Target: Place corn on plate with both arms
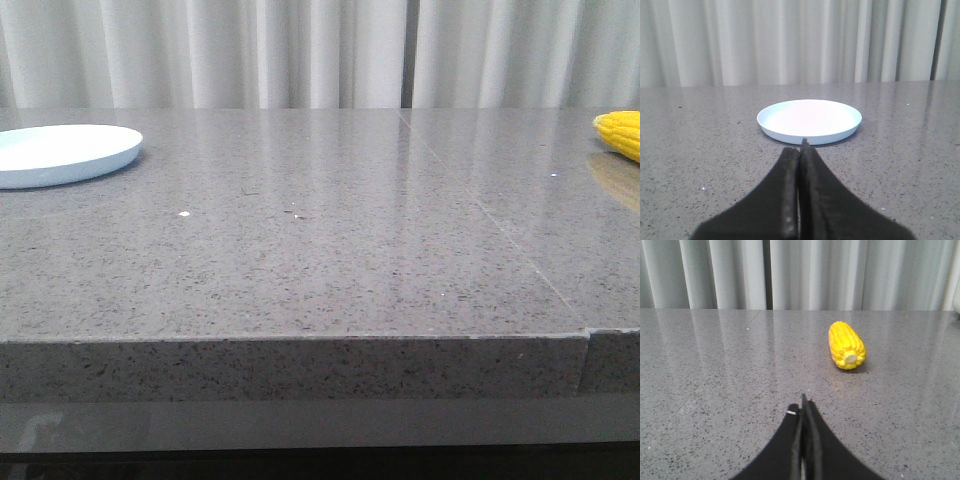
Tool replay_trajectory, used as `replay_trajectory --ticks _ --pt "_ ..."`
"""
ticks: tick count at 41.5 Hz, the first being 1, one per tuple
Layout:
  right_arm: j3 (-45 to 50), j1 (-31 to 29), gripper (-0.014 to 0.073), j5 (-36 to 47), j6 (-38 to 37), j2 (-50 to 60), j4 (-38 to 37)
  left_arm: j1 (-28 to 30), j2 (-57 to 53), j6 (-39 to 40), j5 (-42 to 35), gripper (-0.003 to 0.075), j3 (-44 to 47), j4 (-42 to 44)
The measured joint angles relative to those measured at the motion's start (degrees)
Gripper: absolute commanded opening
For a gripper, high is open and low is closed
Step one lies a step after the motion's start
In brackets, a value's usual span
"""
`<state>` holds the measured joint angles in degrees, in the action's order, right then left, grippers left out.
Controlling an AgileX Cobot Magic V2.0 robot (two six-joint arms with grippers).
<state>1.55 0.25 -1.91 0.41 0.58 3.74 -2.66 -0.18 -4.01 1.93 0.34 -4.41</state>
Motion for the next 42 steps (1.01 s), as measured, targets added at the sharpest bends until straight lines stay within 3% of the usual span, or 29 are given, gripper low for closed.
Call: replay_trajectory --ticks 13,22,30,42 --pt "-0.47 0.0 -0.0067 1.91 0.0 0.0 0.0 0.0 0.0 0.0 -2.44 -0.002 -0.12 0.0" --pt "-11.57 0.0 -0.0067 -5.66 0.0 0.0 0.0 0.0 0.0 0.0 -0.33 -0.002 -8.17 0.5" --pt "-23.63 0.0 -0.0067 -14.43 0.0 -3.08 0.0 0.0 1.83 0.0 6.37 -0.002 -21.26 1.77" --pt "-36.9 0.0 -0.0067 -24.6 0.0 -17.8 0.0 0.0 16.39 -0.19 23.47 -0.002 -38.18 1.89"
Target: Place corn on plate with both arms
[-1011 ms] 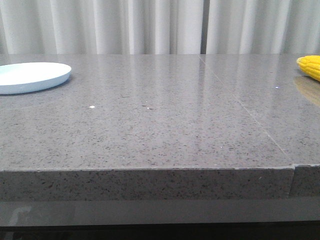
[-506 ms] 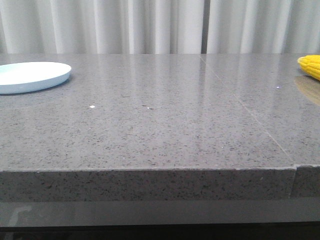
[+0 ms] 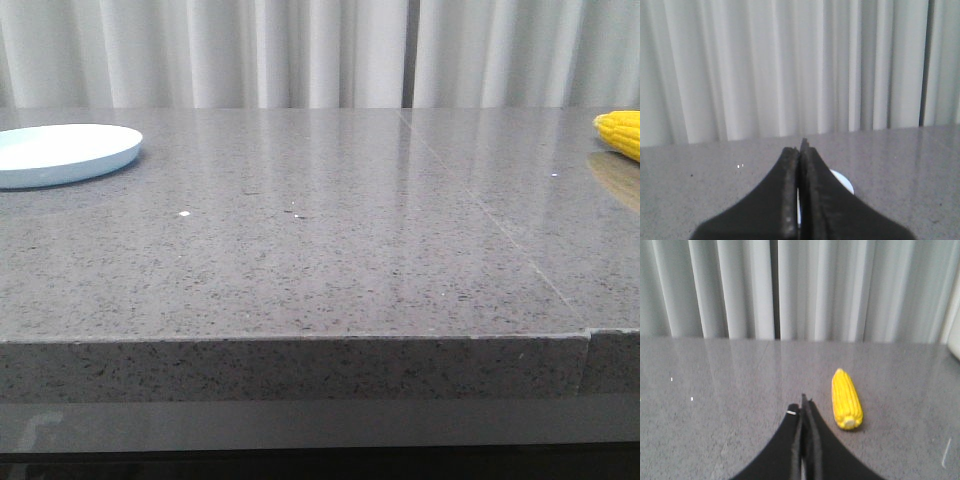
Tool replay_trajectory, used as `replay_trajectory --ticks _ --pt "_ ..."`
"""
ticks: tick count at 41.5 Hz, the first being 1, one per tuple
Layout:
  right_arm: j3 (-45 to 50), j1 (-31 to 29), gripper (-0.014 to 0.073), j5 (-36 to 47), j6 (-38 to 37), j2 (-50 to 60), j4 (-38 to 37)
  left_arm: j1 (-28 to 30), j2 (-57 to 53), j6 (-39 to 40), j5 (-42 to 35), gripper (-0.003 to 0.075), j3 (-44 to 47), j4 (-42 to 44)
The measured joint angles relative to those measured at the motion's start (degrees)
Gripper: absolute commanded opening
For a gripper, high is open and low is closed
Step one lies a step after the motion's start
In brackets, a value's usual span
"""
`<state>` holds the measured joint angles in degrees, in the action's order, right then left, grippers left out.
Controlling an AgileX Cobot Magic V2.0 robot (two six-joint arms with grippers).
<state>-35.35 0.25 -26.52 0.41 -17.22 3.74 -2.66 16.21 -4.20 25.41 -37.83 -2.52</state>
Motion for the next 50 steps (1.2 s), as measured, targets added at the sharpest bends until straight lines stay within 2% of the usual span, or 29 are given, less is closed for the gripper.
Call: replay_trajectory --ticks 10,24,28,31,33,38,41,43,50 --pt "-3.63 0.0 -0.0067 -7.82 0.0 -12.27 0.0 0.0 10.38 0.0 6.49 -0.002 -2.7 0.0" --pt "-3.63 0.0 -0.0064 -8.82 0.0 -23.03 0.0 0.0 16.99 0.0 8.16 -0.002 -2.59 0.0" --pt "-3.63 0.0 -0.0004 -8.95 0.0 -25.02 0.0 0.0 18.15 0.0 8.16 -0.0006 -2.59 0.0" --pt "-3.63 0.0 0.0114 -8.95 0.0 -26.09 0.0 0.0 18.94 0.0 8.16 0.0079 -2.51 0.0" --pt "-3.63 0.0 0.024 -8.95 0.0 -26.44 0.0 0.0 19.4 0.0 8.16 0.0155 -2.51 0.0" --pt "-3.63 0.0 0.0511 -8.95 0.0 -26.54 0.0 0.0 20.2 0.0 8.16 0.0426 -2.51 0.0" --pt "-3.63 0.0 0.0598 -8.95 0.0 -26.54 -0.11 0.0 20.4 0.0 8.16 0.0533 -2.47 0.0" --pt "-3.63 0.0 0.062 -8.95 0.0 -26.54 -0.22 0.0 20.7 0.0 8.16 0.0548 -2.47 0.0" --pt "-3.63 0.0 0.0614 -8.95 0.0 -26.54 -0.22 0.0 22.12 0.0 8.16 0.0545 -2.47 0.0"
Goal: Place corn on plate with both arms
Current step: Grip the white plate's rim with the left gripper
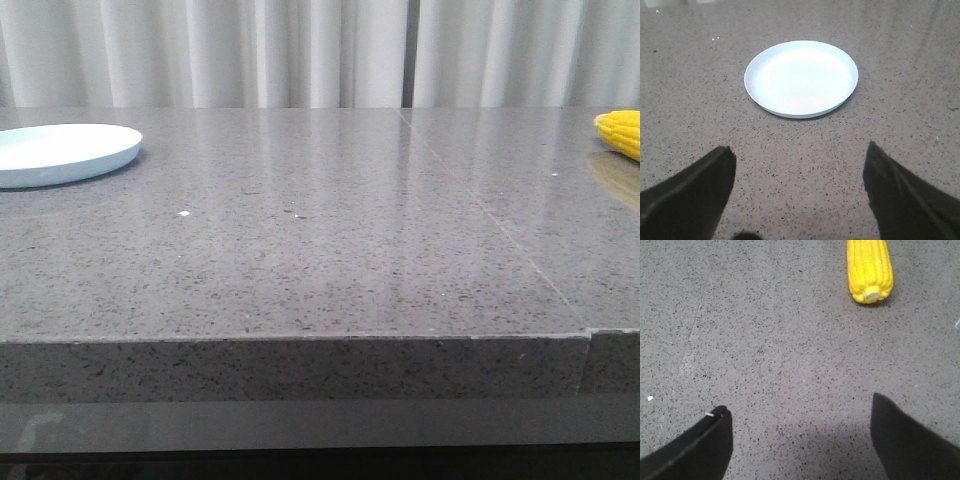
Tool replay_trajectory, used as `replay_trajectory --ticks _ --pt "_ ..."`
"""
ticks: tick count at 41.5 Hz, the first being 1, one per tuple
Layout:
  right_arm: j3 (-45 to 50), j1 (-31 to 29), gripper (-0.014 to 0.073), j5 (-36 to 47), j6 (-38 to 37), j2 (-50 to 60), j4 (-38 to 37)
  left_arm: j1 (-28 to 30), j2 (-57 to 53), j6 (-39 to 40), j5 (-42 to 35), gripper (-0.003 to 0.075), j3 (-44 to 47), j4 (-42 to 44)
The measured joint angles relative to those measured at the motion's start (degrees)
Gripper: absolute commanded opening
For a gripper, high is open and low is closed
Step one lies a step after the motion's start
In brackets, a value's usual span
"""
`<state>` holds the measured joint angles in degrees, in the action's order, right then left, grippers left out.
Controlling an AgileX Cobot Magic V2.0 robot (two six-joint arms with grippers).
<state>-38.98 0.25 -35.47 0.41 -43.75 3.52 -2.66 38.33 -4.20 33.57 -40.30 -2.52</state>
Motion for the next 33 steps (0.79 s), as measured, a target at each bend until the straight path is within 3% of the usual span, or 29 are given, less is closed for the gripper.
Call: replay_trajectory --ticks 8,16,21,26,33 --pt "0.0 0.0 0.0614 0.0 0.0 0.0 -0.11 0.0 4.89 0.0 1.45 0.0545 -1.52 1.59" --pt "0.0 0.0 0.0614 0.0 0.0 0.0 -0.11 0.13 15.59 0.0 2.66 0.0545 -8.18 4.01" --pt "0.0 0.0 0.0614 0.0 0.0 0.0 -0.11 3.1 23.42 0.0 3.46 0.0545 -13.14 3.98" --pt "0.0 0.0 0.0614 0.0 0.0 0.0 -0.11 8.27 31.52 -1.43 6.05 0.0545 -18.8 -0.27" --pt "0.0 0.0 0.0614 0.0 0.0 0.0 -0.11 14.23 42.17 -12.57 7.67 0.0545 -25.18 -15.28"
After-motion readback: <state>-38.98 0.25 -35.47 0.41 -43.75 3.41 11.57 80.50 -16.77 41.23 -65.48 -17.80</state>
